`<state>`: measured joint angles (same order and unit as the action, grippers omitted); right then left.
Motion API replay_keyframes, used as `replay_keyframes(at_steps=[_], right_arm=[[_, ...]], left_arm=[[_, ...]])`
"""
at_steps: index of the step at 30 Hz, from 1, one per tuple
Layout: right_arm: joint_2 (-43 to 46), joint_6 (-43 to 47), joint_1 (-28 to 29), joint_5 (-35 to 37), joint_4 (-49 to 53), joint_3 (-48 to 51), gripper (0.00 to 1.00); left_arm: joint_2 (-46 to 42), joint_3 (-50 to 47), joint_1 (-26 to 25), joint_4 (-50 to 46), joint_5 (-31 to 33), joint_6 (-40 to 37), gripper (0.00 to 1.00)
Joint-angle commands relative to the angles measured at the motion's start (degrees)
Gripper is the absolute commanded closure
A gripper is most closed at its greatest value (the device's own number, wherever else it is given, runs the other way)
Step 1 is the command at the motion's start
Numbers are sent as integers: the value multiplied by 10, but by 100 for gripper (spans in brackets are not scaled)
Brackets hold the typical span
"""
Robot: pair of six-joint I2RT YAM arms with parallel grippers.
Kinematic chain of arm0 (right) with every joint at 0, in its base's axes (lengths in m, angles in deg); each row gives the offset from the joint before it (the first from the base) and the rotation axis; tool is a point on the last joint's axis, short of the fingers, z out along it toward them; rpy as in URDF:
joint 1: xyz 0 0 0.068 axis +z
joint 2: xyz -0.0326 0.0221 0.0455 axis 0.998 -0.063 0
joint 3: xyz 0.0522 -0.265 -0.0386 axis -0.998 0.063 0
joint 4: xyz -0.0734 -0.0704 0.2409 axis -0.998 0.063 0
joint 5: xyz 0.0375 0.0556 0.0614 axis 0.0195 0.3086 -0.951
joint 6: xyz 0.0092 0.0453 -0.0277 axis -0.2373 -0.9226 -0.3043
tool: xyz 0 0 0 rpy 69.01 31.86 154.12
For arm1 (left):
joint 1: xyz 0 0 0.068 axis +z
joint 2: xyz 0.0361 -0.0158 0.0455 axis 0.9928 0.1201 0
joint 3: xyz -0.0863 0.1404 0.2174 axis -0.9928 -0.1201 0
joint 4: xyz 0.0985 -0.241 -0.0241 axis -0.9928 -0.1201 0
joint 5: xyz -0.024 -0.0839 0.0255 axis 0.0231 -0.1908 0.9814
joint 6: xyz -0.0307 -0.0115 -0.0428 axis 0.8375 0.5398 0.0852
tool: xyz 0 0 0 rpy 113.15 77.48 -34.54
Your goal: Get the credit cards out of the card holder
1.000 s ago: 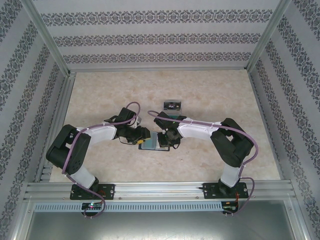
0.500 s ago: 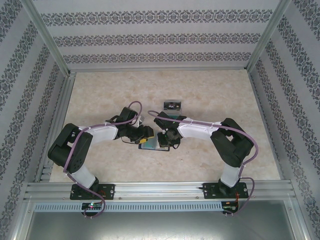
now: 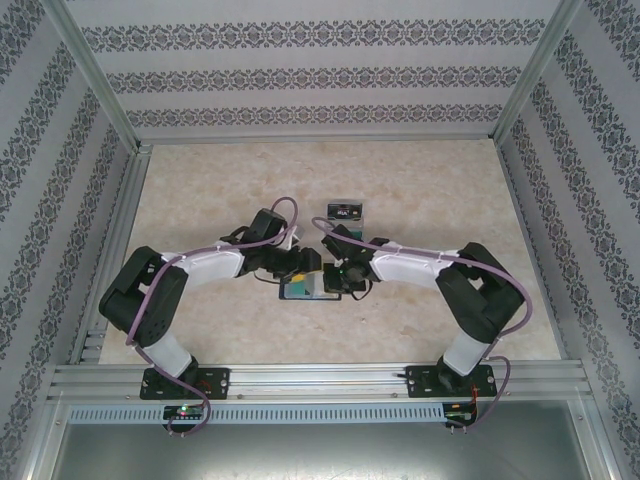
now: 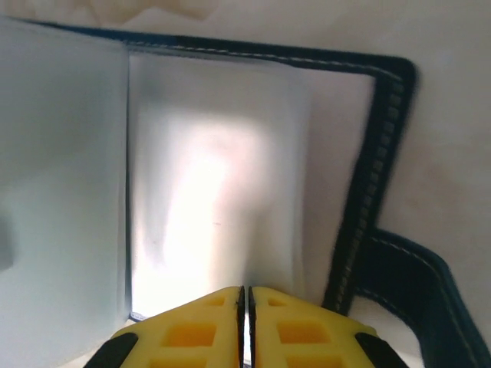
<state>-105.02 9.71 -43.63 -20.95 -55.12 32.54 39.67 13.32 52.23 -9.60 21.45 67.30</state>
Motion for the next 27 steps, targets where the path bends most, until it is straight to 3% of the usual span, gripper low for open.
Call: replay_keyframes(at_steps=[1, 8, 16, 27], right_arm=[[41, -36, -18, 8, -27, 33, 86], [119, -62, -54, 23, -56, 110, 84], [118, -49, -50, 0, -65, 95, 81], [135, -27, -34, 33, -29, 34, 81]], left_arm=[[19, 33, -19, -3, -19, -23, 42], [58, 83, -48, -38, -27, -45, 43], [39, 85, -45, -66, 5, -53, 43], [-79, 8, 45, -88, 36, -42, 50]])
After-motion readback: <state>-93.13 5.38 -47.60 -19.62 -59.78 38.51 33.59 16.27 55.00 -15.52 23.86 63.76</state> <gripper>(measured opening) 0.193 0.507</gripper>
